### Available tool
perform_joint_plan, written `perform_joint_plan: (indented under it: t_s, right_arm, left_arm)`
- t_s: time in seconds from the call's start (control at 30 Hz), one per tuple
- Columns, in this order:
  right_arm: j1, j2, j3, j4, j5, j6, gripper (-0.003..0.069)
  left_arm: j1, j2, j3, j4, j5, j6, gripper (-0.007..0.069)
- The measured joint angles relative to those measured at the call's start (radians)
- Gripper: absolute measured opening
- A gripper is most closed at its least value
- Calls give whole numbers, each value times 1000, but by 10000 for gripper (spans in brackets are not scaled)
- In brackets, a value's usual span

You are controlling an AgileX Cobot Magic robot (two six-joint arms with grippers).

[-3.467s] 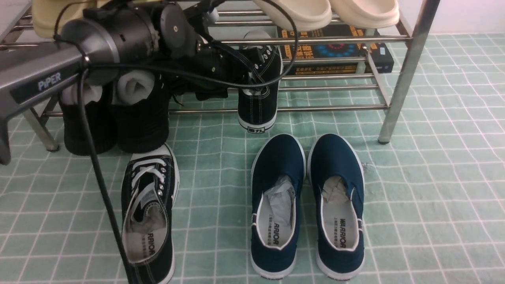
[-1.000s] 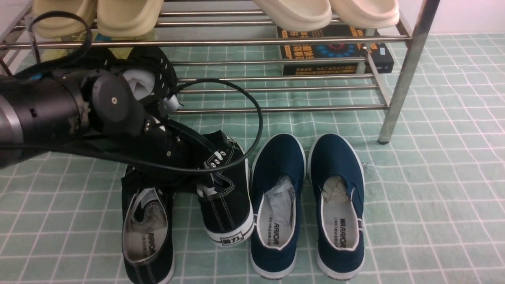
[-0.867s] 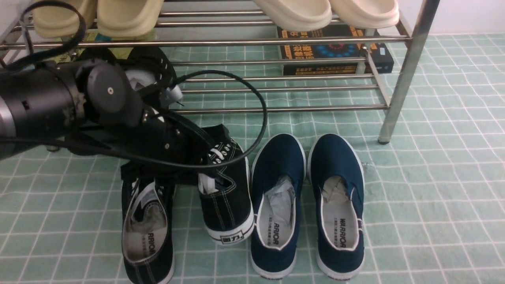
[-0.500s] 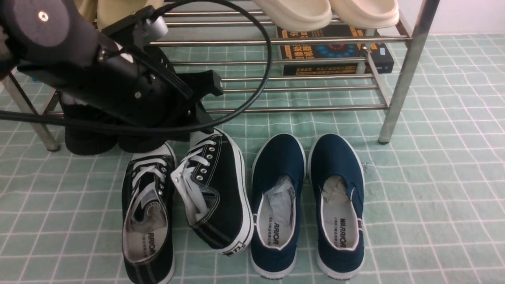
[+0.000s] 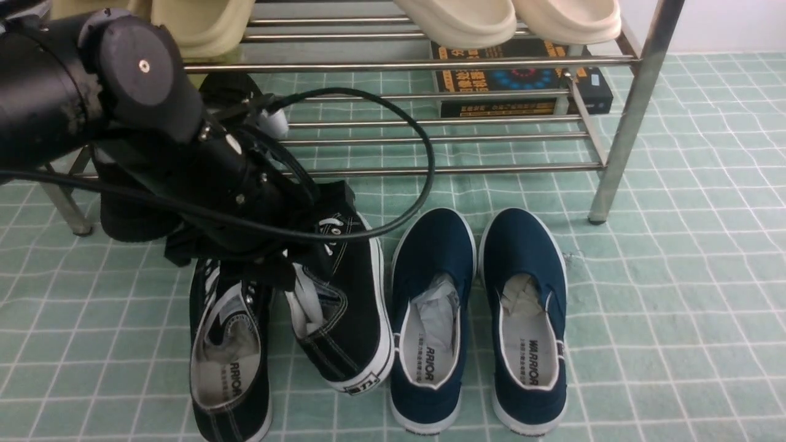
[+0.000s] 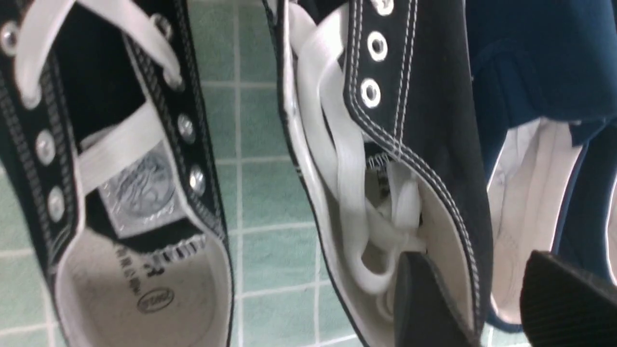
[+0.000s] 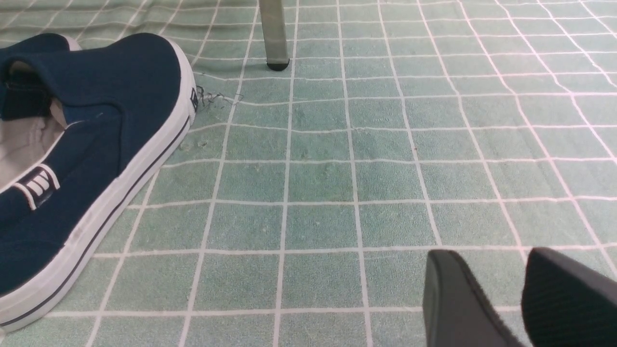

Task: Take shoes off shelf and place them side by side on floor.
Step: 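Set the held shoe down on the floor in front of the rack with the left gripper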

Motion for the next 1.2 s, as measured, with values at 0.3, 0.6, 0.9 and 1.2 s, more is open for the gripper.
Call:
perform_joint_plan:
  t_s: [0.3, 0.6, 0.9, 1.2]
  right_arm:
    - [0, 0, 0, 0, 0, 0, 238]
    - [0, 0, 0, 0, 0, 0, 238]
    - [0, 0, 0, 0, 0, 0, 238]
    - [0, 0, 0, 1, 0, 0, 238]
  left_arm:
    - [0, 76, 0, -30, 41, 16, 387]
    - [0, 155, 0, -121, 37, 77, 391]
    - [0, 167, 0, -135, 72, 121, 227]
    - [0, 176, -10, -104, 162, 167, 1]
